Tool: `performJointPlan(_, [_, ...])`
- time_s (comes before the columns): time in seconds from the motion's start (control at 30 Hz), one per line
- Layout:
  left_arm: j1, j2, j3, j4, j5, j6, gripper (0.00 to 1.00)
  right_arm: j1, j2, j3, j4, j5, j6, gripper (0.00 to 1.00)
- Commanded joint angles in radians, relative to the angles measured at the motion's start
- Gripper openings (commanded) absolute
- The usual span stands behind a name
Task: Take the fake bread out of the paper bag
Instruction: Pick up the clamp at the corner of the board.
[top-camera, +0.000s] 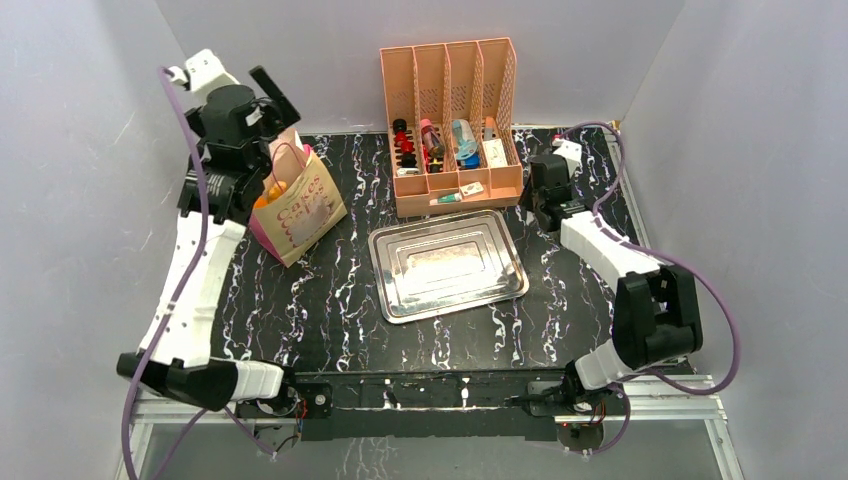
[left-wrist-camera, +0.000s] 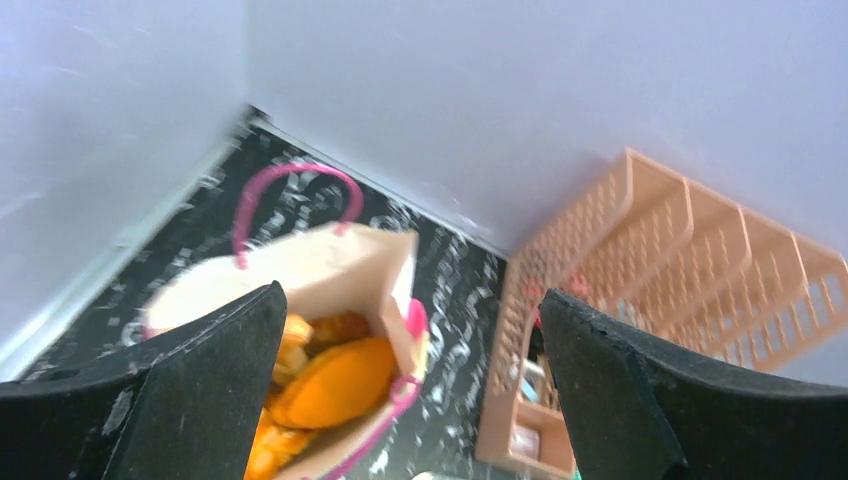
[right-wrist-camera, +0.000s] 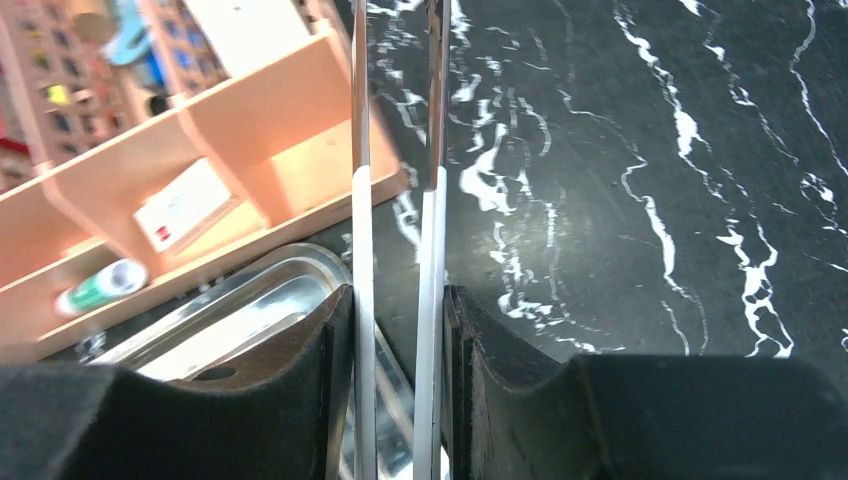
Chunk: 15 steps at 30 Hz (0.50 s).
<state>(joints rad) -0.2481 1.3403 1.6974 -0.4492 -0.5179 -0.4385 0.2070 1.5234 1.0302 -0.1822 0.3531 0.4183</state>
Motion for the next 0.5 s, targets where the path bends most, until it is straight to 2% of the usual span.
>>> performJointPlan(0.0, [0.000,-0.075,-0.001,0.009,-0.359,0.031,0.98,0.086,-0.112,0.019,0.024,0.048,-0.011,0.28])
performJointPlan(0.13, [0.002,-0.057,-0.012,-0.012,-0.535,0.065,0.98,0.165,-0.170,0.017,0.004,0.055,-0.014,0.28])
performJointPlan(0.2, [0.024,-0.051,-0.026,-0.019,-0.530,0.069,0.98,0.201,-0.203,0.013,-0.001,0.039,-0.019,0.28])
performJointPlan(0.33, [0.138,-0.059,-0.089,-0.044,-0.385,0.014,0.98,0.275,-0.265,0.007,-0.013,0.002,-0.029,0.28])
performJointPlan(0.47, [0.220,-0.098,-0.222,-0.002,-0.238,-0.025,0.98,0.352,-0.309,0.023,-0.037,-0.022,-0.042,0.28])
